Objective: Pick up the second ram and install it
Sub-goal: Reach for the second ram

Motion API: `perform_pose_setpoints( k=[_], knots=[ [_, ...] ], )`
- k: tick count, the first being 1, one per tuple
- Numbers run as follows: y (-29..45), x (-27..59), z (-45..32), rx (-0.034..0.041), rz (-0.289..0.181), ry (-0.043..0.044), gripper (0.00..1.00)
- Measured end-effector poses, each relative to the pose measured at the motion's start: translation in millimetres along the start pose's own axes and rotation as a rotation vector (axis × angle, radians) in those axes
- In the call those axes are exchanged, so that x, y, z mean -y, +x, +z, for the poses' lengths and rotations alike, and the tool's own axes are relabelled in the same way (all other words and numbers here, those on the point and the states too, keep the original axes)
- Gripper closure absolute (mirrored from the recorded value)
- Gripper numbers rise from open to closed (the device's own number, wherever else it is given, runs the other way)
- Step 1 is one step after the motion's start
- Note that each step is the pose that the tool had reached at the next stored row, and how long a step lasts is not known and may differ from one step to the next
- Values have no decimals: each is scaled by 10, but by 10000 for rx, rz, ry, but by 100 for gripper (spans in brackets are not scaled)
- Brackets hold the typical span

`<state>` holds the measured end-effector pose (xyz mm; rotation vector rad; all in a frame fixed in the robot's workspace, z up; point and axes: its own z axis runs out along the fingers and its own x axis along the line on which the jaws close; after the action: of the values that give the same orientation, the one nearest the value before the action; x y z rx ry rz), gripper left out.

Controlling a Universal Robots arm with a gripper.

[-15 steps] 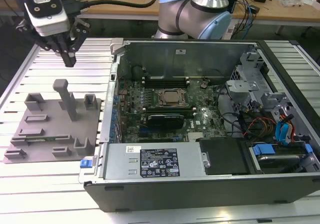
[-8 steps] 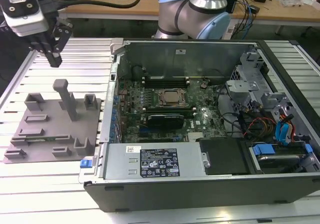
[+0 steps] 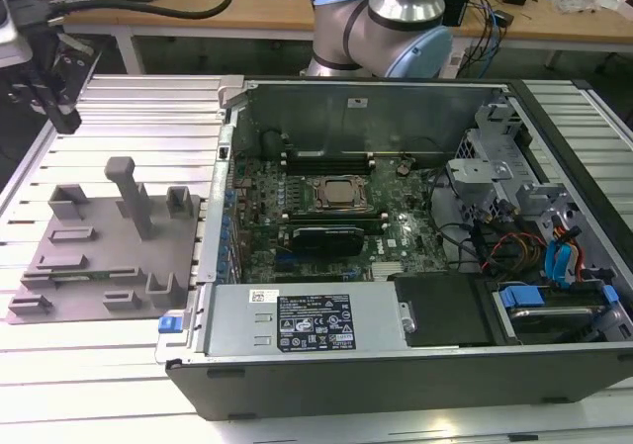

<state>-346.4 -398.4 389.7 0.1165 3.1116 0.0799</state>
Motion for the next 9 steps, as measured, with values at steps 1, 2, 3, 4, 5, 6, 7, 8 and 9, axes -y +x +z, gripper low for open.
perform_pose_setpoints(
  k=[1,2,3,4,5,6,7,8,9],
  knots=[
    [25,2,0,0,0,0,92],
    [71,5,1,1,1,0,92],
    [117,9,3,0,1,0,92],
    [170,13,5,0,1,0,92],
    [218,17,6,0,0,0,92],
    [284,22,6,0,0,0,92],
    [308,24,6,0,-1,0,92],
    [336,25,6,-1,0,1,92],
    [361,28,8,0,1,0,92]
  ],
)
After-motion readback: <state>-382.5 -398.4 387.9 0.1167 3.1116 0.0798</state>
